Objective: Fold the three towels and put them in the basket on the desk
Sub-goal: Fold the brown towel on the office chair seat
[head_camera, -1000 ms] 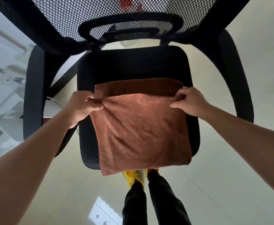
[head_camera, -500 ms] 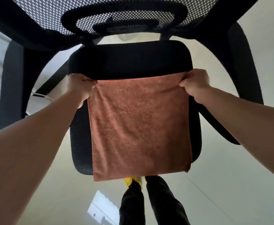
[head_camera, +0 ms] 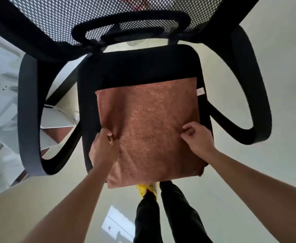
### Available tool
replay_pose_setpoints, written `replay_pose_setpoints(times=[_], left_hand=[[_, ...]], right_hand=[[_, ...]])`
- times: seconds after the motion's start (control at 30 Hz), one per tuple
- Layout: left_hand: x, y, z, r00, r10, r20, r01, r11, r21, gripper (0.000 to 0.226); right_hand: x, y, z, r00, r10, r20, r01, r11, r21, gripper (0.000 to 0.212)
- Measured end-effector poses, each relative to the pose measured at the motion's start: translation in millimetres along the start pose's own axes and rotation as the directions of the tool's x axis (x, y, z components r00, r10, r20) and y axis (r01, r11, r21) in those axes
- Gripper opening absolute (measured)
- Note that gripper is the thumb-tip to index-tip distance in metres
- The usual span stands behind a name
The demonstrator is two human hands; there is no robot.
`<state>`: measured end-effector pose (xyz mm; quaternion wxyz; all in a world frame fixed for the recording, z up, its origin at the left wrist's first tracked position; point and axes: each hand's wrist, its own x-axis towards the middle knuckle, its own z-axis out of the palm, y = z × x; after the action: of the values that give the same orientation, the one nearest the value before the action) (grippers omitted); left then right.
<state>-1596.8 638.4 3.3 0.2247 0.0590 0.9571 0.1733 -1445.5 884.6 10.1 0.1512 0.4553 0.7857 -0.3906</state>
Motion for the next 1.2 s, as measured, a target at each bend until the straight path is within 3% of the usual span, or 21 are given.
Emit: replay_pose_setpoints(times=[0.1,0.2,0.27,0.37,0.47,0.57,0.7,0.77,0.87,0.93,1.03,1.1,1.2], left_hand=[[-26,-31,4,0.99,-0.139,0.009,0.139,0.99,-0.038,0.018],[-43,-46,0,0.958,-0.287,-0.006,0.287,0.958,-0.015,0.029],[-58,-53,-2,0.927,-0.372,0.04,0.373,0.927,-0.024,0.03],[-89,-64,2,0.916,-0.354,0.188,0.369,0.928,-0.048,0.027],[-109,-74,13,0.878,-0.364,0.311,0.433,0.881,-0.193,0.025],[-113,-75,16,0.849,-0.392,0.355,0.501,0.809,-0.307,0.017],[-114,-83,12,0.854,-0.351,0.384,0.482,0.811,-0.331,0.014],[-114,-92,10,0.835,-0.349,0.426,0.493,0.819,-0.295,0.014],[-114,-106,7,0.773,-0.395,0.496,0.572,0.773,-0.276,0.015],[-116,-113,5,0.703,-0.425,0.57,0.668,0.67,-0.324,0.015],[-119,-114,-1,0.626,-0.425,0.654,0.768,0.485,-0.419,0.018],[-120,-110,-9,0.629,-0.427,0.649,0.775,0.413,-0.479,0.016],[-119,-99,-27,0.657,-0.415,0.63,0.754,0.347,-0.558,0.009]], right_hand=[[-22,35,-7,0.981,0.154,-0.118,-0.158,0.987,-0.028,0.016],[-41,55,-13,0.936,0.314,-0.157,-0.318,0.948,0.002,0.033],[-58,64,-10,0.894,0.431,-0.12,-0.426,0.902,0.072,0.045],[-80,77,9,0.829,0.559,0.015,-0.541,0.795,0.273,0.054],[-97,80,27,0.803,0.581,0.135,-0.558,0.65,0.516,0.043],[-105,83,36,0.839,0.531,0.12,-0.508,0.683,0.525,0.025],[-109,93,36,0.859,0.508,0.059,-0.47,0.737,0.485,0.009],[-113,99,31,0.831,0.546,0.105,-0.498,0.647,0.577,0.008],[-121,103,22,0.781,0.547,0.302,-0.578,0.449,0.681,0.013],[-124,106,17,0.765,0.528,0.368,-0.603,0.388,0.697,0.017],[-125,106,7,0.774,0.535,0.339,-0.569,0.35,0.745,0.015],[-125,102,-3,0.777,0.523,0.35,-0.541,0.271,0.796,0.011],[-124,89,-20,0.763,0.451,0.463,-0.533,0.034,0.845,0.012]])
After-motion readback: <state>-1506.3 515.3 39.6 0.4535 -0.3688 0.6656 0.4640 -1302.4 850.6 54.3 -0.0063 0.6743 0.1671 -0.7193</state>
